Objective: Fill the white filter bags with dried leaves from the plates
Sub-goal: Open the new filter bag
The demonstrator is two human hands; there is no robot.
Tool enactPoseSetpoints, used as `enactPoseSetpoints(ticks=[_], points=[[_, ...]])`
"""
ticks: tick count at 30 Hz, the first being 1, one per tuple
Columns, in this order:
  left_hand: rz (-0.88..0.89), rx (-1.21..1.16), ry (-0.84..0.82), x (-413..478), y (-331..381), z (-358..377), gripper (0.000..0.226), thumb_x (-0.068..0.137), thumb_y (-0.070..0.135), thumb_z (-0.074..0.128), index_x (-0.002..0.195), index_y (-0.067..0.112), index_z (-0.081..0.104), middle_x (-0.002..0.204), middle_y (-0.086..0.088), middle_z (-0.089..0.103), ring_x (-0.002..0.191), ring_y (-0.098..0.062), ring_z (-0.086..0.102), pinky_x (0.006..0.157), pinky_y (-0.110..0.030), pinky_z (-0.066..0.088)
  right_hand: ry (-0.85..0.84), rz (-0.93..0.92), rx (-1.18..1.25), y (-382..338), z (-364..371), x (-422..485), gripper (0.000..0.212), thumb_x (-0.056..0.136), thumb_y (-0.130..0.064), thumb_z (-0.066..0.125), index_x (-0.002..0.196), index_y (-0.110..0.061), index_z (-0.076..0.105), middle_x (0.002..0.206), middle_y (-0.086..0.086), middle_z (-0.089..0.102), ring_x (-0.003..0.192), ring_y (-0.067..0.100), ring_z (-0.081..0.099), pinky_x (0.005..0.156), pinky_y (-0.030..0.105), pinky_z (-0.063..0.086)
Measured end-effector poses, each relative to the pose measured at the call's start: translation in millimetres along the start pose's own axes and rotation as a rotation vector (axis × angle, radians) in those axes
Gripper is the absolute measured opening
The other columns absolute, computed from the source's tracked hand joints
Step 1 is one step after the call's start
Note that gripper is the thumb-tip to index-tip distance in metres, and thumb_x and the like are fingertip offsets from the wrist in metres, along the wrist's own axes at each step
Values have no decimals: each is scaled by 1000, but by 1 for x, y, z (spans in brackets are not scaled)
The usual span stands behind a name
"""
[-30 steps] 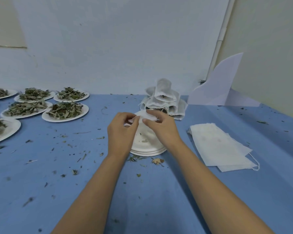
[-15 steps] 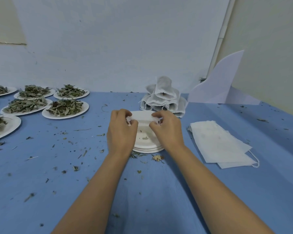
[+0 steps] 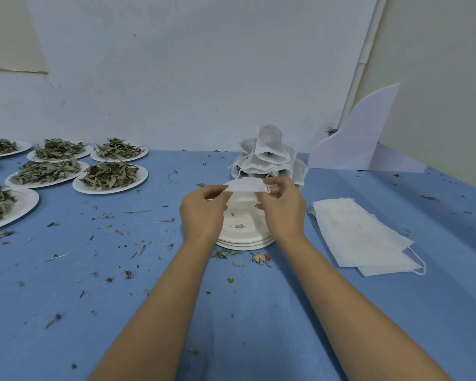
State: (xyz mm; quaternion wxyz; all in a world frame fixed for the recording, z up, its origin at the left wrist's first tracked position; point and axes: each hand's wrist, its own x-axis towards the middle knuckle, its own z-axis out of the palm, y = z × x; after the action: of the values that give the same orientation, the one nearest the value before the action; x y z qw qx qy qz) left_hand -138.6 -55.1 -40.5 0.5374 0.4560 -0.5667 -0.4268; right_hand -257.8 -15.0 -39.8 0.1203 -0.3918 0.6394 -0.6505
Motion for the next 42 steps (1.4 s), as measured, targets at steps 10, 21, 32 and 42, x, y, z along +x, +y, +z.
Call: enactPoseSetpoints(ticks=[10, 21, 32, 42], points=[[-429, -568, -459, 4, 20, -9, 9, 90, 3, 57, 82, 6, 60, 61, -1, 65, 42, -6, 50, 33, -15, 29, -38, 97, 112, -5, -7, 4, 16, 81, -14, 70, 76, -30, 69, 77, -11, 67, 72, 6, 60, 61, 17, 51], [-309, -411, -308, 11, 18, -15, 23, 90, 22, 61, 69, 16, 54, 47, 10, 45, 38, -2, 41, 36, -15, 32, -620, 647, 601, -26, -17, 7, 17, 86, -4, 50, 73, -13, 57, 62, -2, 51, 46, 7, 41, 36, 14, 22], [-329, -538, -576, 11, 18, -24, 20, 73, 31, 63, 79, 13, 56, 65, 1, 53, 57, -10, 47, 43, -19, 34, -712, 478, 484, -25, -14, 5, 17, 73, -30, 65, 84, -18, 61, 75, -4, 55, 63, 10, 45, 45, 17, 33], [-57, -94, -253, 5, 15, -7, 25, 85, 31, 64, 68, 19, 51, 66, 6, 49, 58, -7, 45, 57, -23, 40, -517, 293, 201, -21, -2, 1, 9, 86, -21, 60, 78, -20, 64, 73, -11, 59, 54, 5, 53, 49, 18, 40]])
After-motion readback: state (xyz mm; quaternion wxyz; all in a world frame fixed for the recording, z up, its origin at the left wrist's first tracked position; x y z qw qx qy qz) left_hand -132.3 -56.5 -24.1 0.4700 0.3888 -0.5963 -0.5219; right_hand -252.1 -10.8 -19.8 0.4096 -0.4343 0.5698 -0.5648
